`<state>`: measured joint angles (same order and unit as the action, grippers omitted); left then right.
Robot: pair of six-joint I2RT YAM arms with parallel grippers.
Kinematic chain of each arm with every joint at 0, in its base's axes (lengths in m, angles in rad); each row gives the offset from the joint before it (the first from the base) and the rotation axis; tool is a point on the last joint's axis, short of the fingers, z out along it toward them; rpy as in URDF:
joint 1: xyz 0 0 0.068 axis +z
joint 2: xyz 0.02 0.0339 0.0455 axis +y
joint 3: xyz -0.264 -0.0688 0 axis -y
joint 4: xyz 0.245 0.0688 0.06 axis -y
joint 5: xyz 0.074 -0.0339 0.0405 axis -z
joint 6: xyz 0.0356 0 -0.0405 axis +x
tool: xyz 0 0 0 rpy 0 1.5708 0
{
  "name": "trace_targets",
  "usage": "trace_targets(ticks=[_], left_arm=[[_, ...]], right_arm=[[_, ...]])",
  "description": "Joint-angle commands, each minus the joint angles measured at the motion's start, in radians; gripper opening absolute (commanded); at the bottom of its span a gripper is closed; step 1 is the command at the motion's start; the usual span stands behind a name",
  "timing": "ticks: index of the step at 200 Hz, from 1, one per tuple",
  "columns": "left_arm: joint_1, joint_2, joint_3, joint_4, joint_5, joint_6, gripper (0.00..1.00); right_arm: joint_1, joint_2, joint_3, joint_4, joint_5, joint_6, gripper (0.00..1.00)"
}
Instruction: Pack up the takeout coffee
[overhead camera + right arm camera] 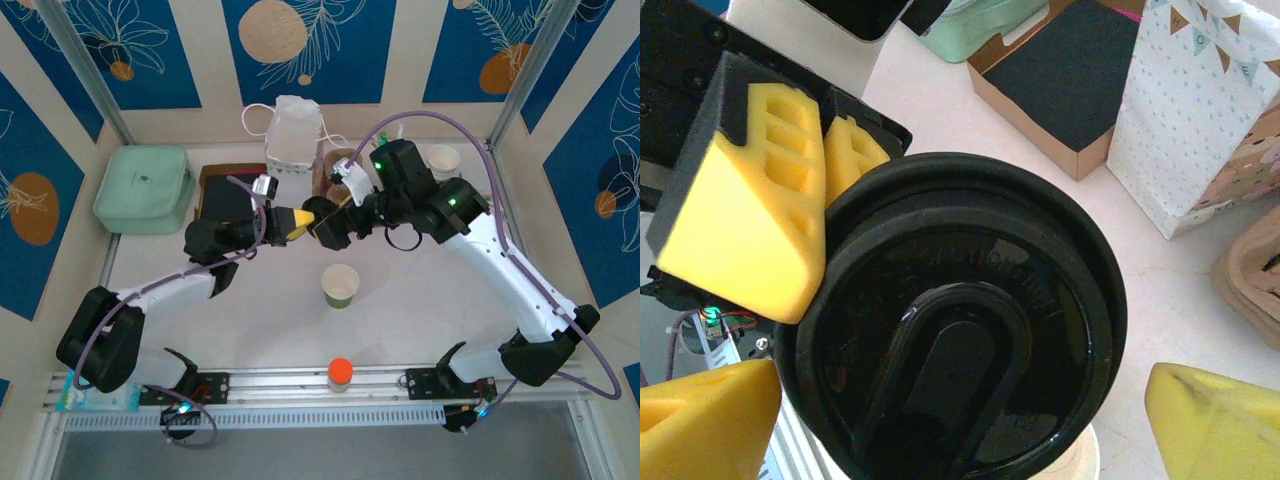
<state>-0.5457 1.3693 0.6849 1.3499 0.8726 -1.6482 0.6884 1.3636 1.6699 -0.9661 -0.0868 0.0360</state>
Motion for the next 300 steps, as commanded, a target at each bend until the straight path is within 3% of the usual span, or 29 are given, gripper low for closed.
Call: trace_targets(ticks=[1, 83, 234, 300], left_arm=[[-0.005, -0.026, -0.009, 0.058, 0.020, 0.016, 0.11], [-0.010, -0.032, -0.002, 0.058, 0.022, 0.018, 0.11], [-0.014, -0.042, 0.006, 0.058, 0.023, 0.018, 0.13], [-0.014, -0.039, 0.006, 0.058, 0.014, 0.019, 0.33]], right_arm=[[-0.024, 0.003, 0.010, -0.002, -0.078, -0.012, 0.93], [-0.021, 0.014, 0.006, -0.003, -0.132, -0.021, 0.90], [-0.009, 0.018, -0.004, 0.021, -0.163, -0.012, 0.74], [-0.009, -0.001, -0.011, 0.021, -0.157, 0.002, 0.72]])
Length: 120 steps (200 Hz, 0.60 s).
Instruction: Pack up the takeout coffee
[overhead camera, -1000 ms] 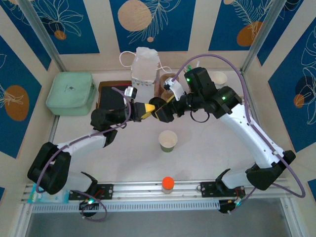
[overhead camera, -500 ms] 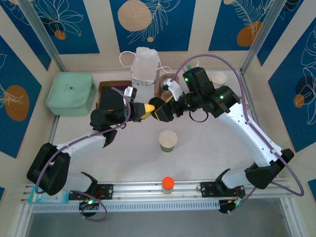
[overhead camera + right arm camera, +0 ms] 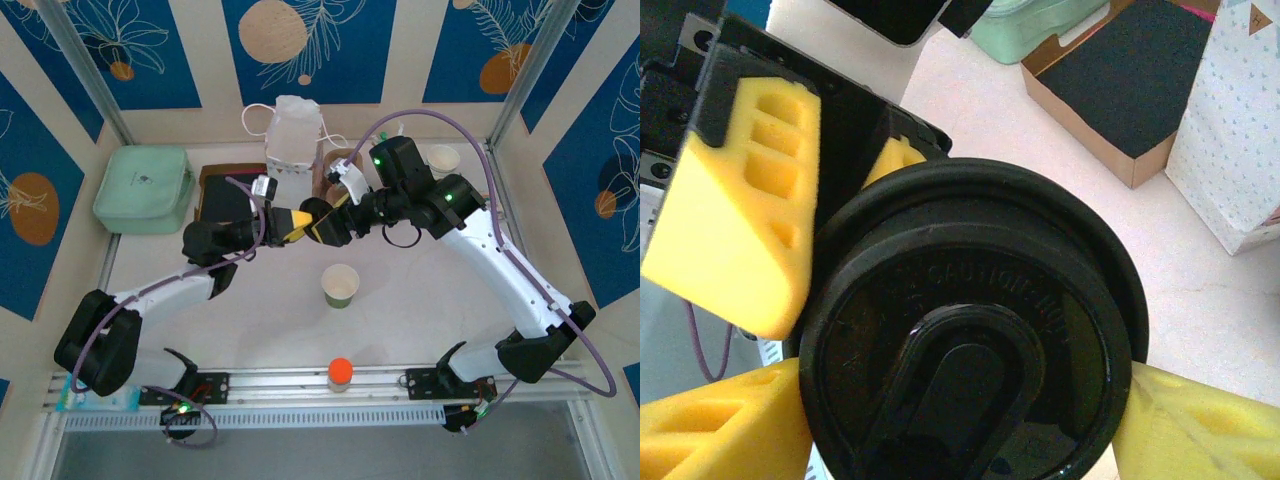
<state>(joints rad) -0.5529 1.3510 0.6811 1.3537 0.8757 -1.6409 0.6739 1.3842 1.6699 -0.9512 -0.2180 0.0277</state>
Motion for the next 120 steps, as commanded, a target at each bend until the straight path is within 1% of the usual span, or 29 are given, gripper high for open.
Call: trace_targets(ticks=[1, 9, 32, 78, 92, 120], left_arm=[[-0.007, -0.021, 0.009, 0.055, 0.011, 0.012, 0.33], [-0.007, -0.020, 0.010, 0.055, 0.011, 0.012, 0.35], [-0.007, -0.014, 0.008, 0.055, 0.011, 0.010, 0.45], [-0.006, -0.010, 0.001, 0.054, 0.016, 0.020, 0.68], [-0.007, -0.004, -0.005, 0.052, 0.018, 0.022, 0.71], [-0.001, -0.002, -0.026, 0.019, 0.019, 0.052, 0.75]], right_arm=[[0.006, -0.024, -0.011, 0.006, -0.026, 0.011, 0.72], [0.006, -0.028, -0.017, 0.008, -0.023, 0.012, 0.72], [0.007, -0.040, -0.034, 0.009, -0.011, 0.017, 0.71], [0.010, -0.066, -0.051, 0.002, 0.021, 0.023, 0.71], [0.010, -0.074, -0.052, -0.005, 0.033, 0.024, 0.71], [0.010, -0.092, -0.056, -0.029, 0.071, 0.026, 0.71]])
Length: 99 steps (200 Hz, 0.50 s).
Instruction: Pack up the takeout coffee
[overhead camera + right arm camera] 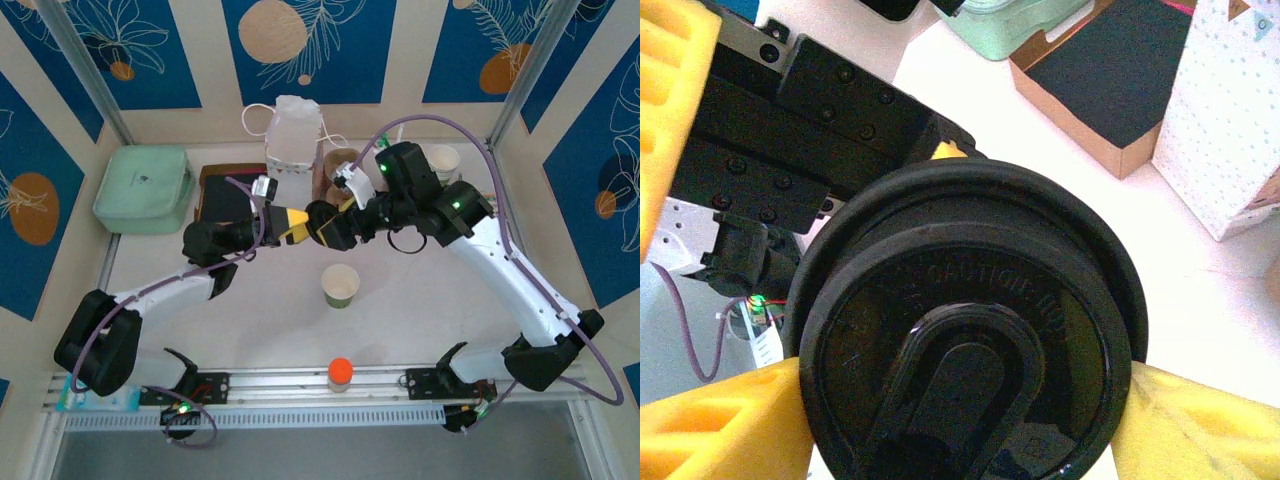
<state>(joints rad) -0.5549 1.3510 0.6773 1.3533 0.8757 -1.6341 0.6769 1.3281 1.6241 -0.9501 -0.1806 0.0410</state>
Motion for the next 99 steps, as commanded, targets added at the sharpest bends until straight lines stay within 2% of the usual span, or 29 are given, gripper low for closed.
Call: trace_targets(ticks=[1, 18, 34, 58, 77, 99], left_arm=[[0.002, -0.002, -0.022, 0.017, 0.019, 0.046, 0.75], [0.012, -0.021, -0.032, -0.057, 0.030, 0.092, 0.75], [0.027, -0.063, -0.036, -0.212, 0.037, 0.182, 0.75], [0.055, -0.177, -0.010, -0.646, 0.004, 0.425, 0.77], [0.066, -0.271, 0.049, -1.021, -0.079, 0.643, 0.80], [0.078, -0.334, 0.105, -1.272, -0.162, 0.788, 0.82]], right_arm=[[0.007, -0.038, -0.010, -0.032, 0.034, 0.012, 0.71], [0.007, -0.048, -0.017, -0.052, 0.064, 0.013, 0.71], [0.007, -0.057, -0.024, -0.075, 0.104, 0.016, 0.71], [0.007, -0.066, -0.036, -0.108, 0.171, 0.028, 0.71], [0.011, -0.061, -0.044, -0.141, 0.231, 0.043, 0.71], [0.022, -0.046, -0.059, -0.172, 0.286, 0.062, 0.71]])
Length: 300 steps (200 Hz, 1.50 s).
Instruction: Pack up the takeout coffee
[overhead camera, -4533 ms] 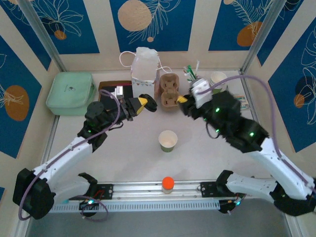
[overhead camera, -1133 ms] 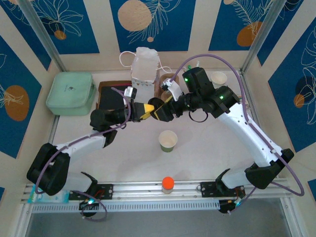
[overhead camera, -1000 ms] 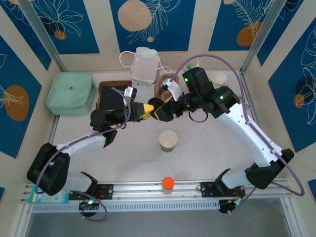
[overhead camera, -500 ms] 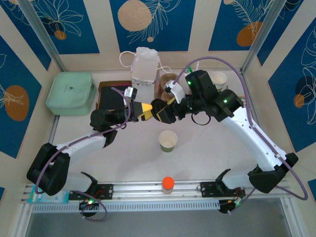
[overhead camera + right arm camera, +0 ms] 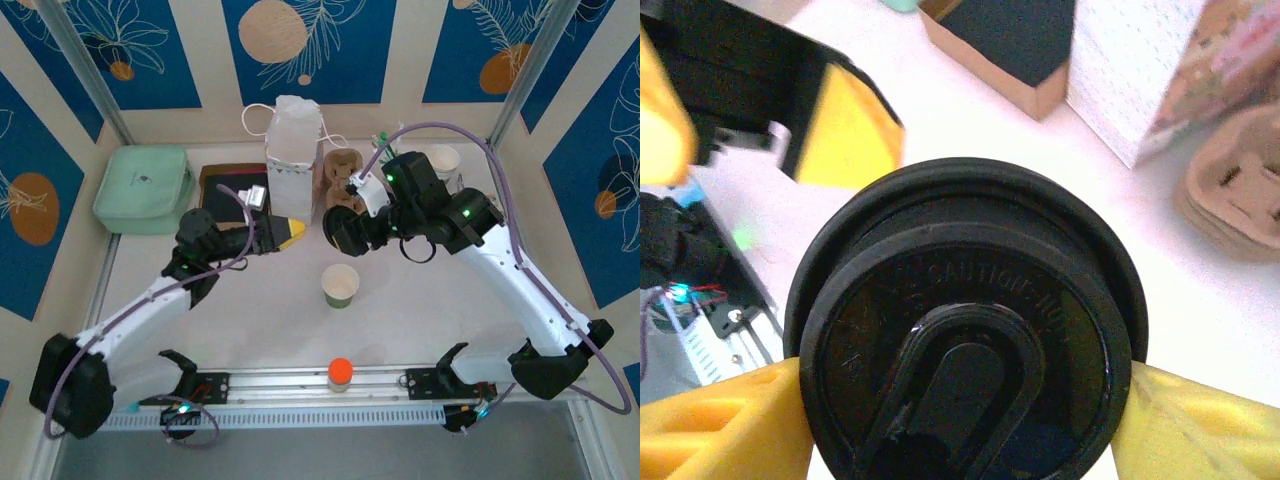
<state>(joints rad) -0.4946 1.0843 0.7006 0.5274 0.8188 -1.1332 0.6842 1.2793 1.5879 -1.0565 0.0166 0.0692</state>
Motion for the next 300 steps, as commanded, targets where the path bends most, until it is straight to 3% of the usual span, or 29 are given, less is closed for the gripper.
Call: trace_targets(ticks=[1, 48, 162, 300], left_arm=[[0.019, -0.069, 0.083, -0.454, -0.108, 0.289, 0.82], [0.029, -0.101, 0.093, -0.608, -0.198, 0.365, 0.82], [0.036, -0.123, 0.062, -0.622, -0.213, 0.378, 0.82], [0.042, -0.144, 0.034, -0.621, -0.208, 0.380, 0.82]], right_arm=[[0.015, 0.003, -0.024, -0.067, 0.093, 0.035, 0.71], [0.051, 0.035, -0.089, -0.069, 0.163, 0.093, 0.70], [0.137, 0.209, -0.156, -0.027, 0.307, 0.229, 0.68], [0.217, 0.223, -0.272, 0.029, 0.329, 0.354, 0.67]])
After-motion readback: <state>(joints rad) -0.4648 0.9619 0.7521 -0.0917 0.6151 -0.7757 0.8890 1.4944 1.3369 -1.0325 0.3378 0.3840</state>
